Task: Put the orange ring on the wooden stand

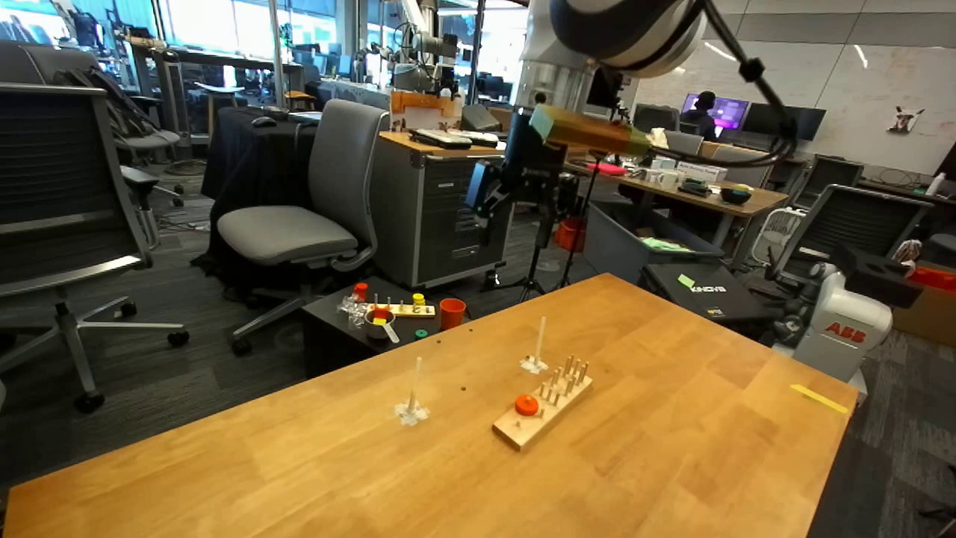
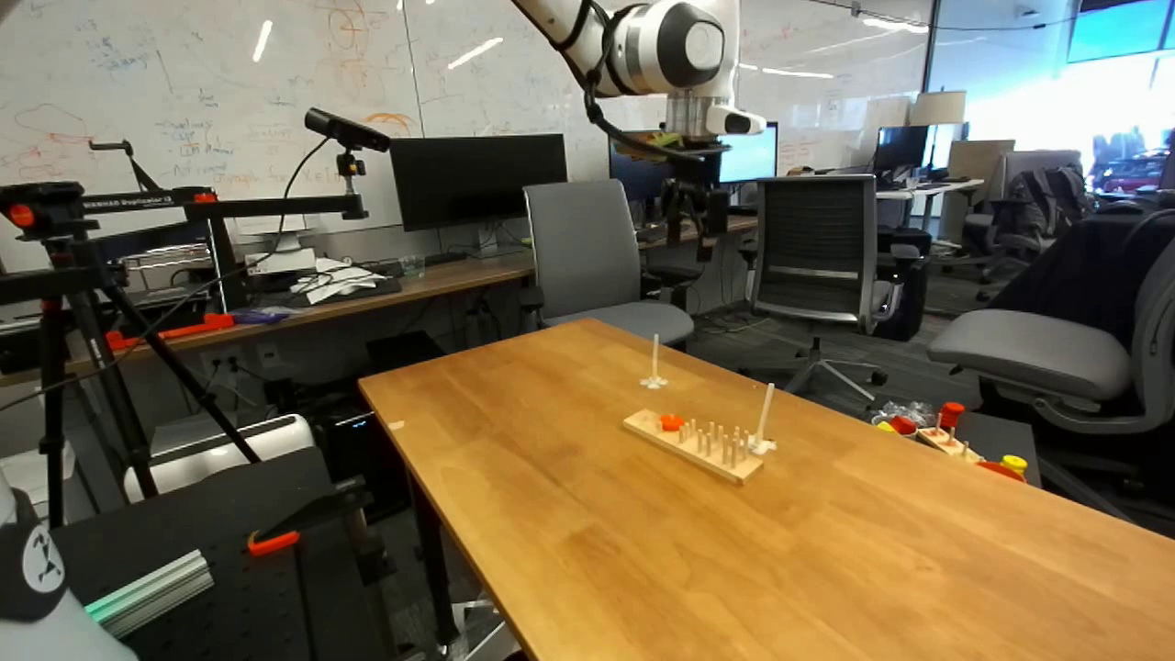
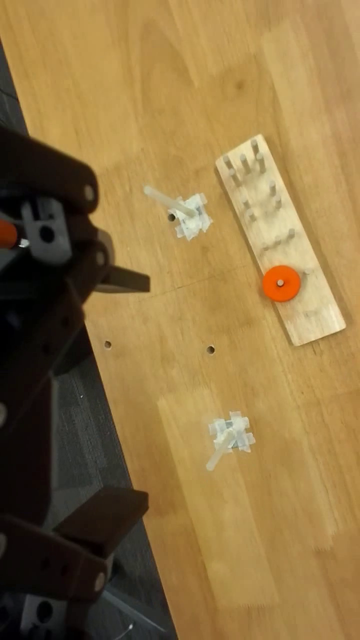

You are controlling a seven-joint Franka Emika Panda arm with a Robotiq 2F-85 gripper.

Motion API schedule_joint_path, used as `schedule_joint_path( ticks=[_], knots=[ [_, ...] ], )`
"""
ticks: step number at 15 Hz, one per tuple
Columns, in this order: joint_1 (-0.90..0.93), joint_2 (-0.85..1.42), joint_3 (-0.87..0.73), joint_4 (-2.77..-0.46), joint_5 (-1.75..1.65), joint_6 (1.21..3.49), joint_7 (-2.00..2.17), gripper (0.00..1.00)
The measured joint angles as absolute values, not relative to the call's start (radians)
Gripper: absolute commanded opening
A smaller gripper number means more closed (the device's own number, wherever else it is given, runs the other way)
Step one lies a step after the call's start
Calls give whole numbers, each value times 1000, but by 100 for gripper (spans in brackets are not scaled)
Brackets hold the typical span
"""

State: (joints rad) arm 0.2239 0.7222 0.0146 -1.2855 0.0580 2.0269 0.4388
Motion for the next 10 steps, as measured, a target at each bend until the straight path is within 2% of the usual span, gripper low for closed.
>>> schedule_joint_path(
  ticks=[10],
  knots=[
    [230,406,12,-1517,-39,1935,437,100]
  ],
)
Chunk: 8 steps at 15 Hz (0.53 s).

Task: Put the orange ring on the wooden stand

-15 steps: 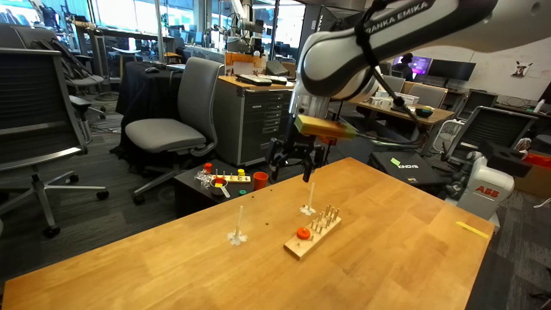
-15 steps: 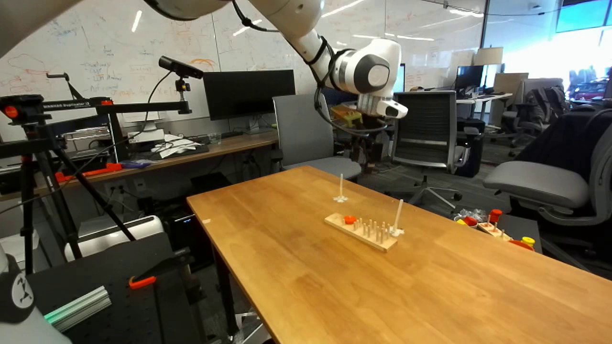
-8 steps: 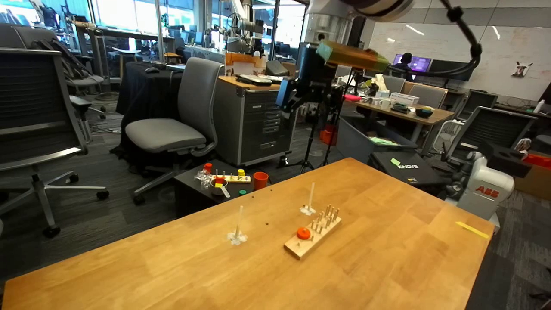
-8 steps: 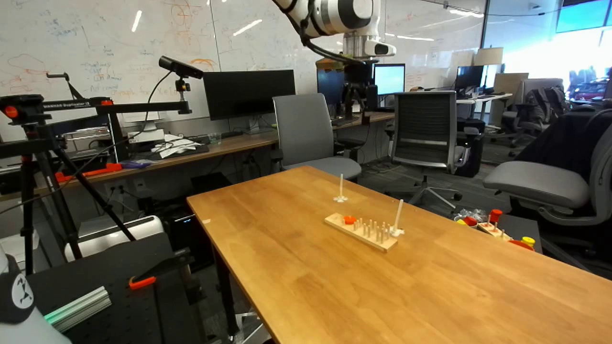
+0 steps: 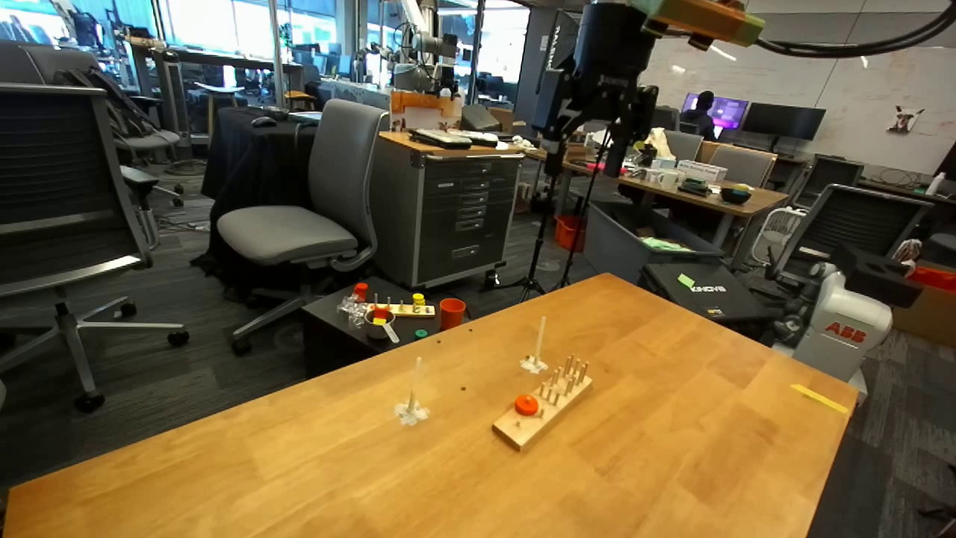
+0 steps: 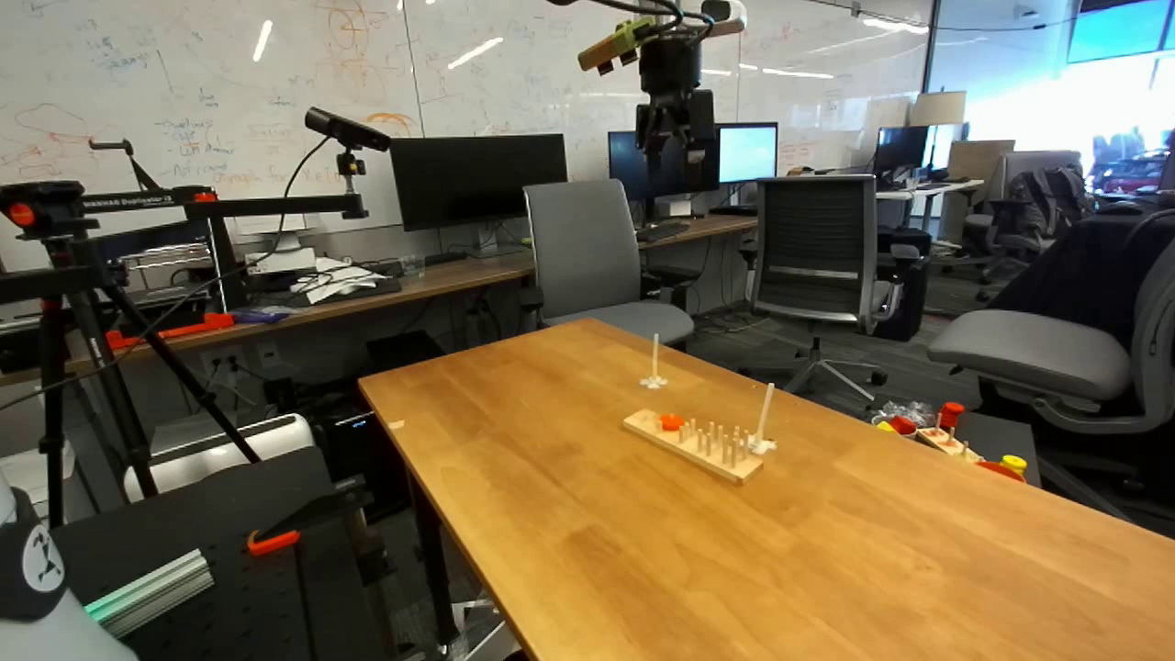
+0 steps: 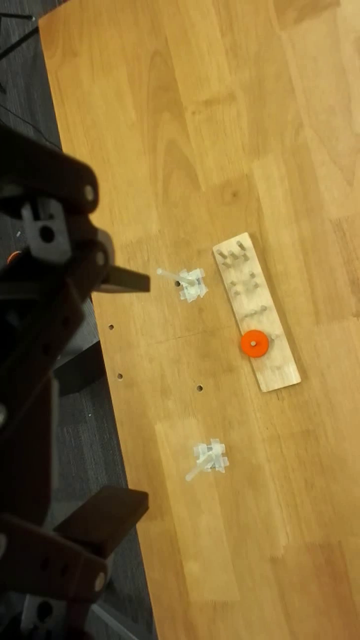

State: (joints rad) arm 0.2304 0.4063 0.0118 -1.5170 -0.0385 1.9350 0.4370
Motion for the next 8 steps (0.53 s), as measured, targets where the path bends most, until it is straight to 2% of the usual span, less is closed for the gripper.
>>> schedule_joint_path(
  ticks=[8],
  knots=[
    [230,395,13,-1539,-39,1931,437,100]
  ],
)
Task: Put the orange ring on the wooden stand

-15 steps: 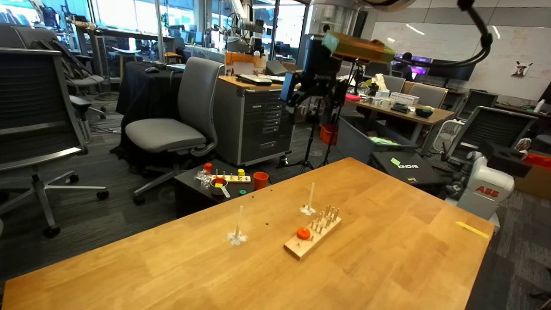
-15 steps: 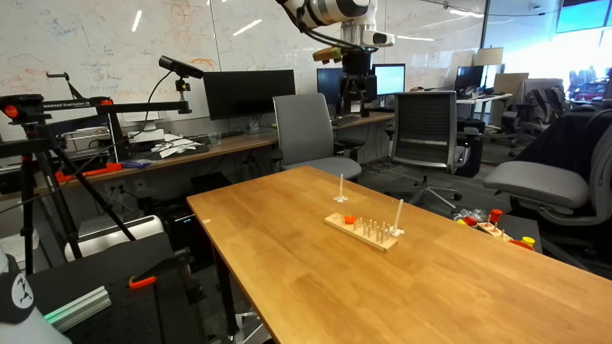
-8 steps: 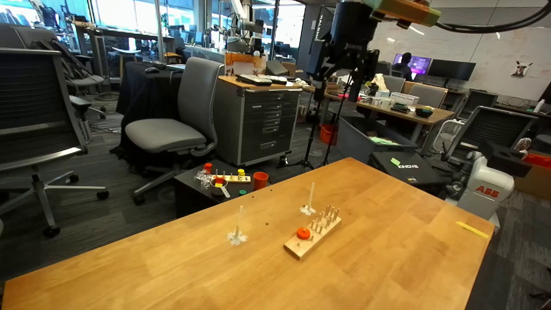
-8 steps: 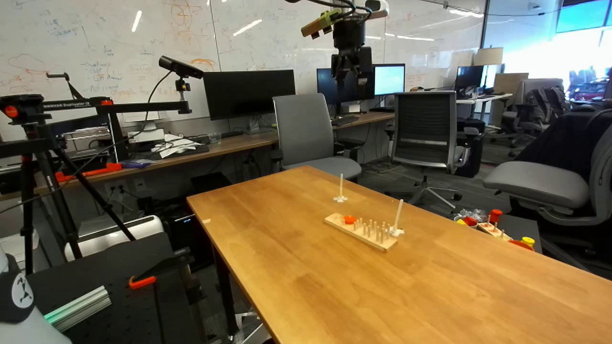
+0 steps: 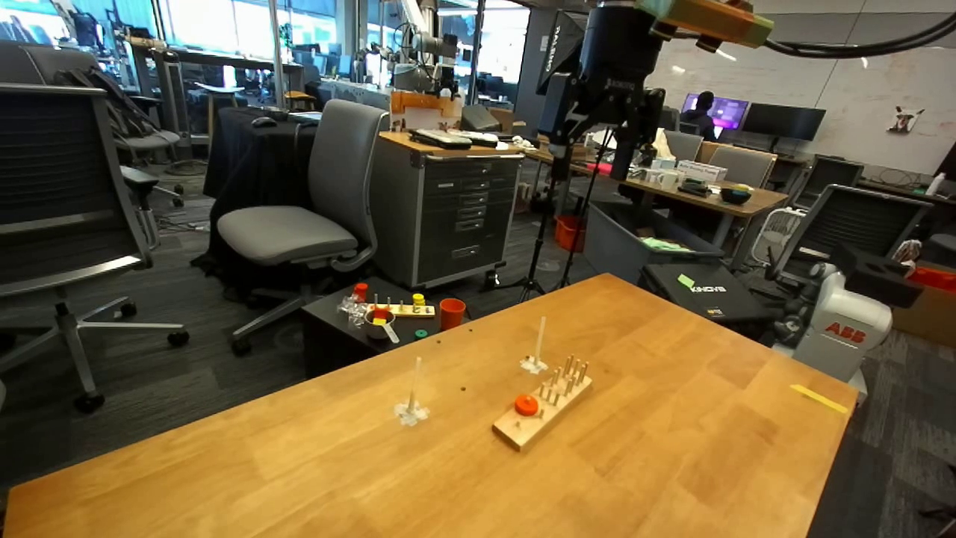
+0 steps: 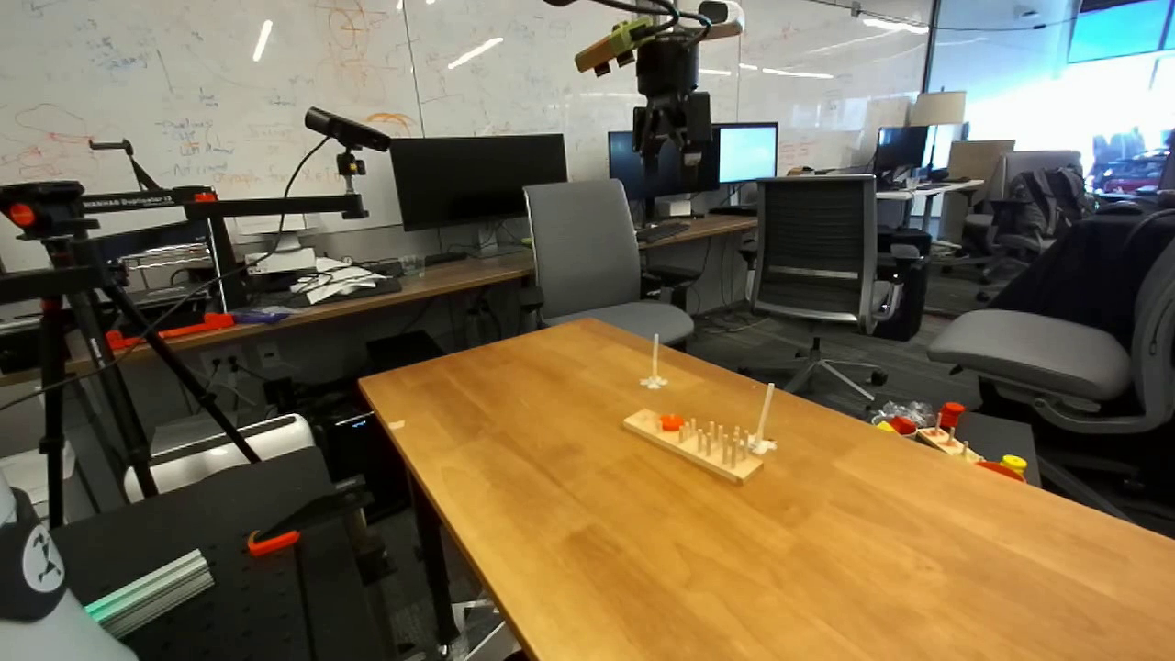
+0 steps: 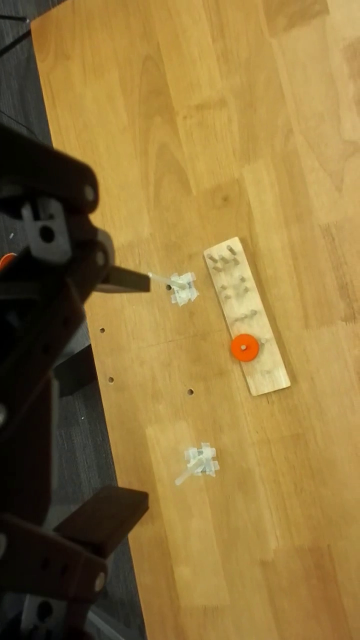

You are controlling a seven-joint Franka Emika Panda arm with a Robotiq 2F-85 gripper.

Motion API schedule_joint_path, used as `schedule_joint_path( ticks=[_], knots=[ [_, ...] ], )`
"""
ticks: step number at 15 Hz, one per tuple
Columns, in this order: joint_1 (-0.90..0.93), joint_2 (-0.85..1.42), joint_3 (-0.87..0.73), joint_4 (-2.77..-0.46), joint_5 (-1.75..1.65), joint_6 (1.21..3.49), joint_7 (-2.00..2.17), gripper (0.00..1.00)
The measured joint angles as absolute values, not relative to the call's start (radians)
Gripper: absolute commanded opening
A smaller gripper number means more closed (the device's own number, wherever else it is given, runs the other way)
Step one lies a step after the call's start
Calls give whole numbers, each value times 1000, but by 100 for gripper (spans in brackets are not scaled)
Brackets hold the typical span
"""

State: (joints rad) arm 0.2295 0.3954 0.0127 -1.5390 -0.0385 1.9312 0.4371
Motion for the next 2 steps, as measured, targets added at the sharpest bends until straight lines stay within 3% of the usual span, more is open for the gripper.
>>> schedule_joint_path(
  ticks=[2],
  knots=[
    [230,395,13,-1539,-39,1931,437,100]
  ],
)
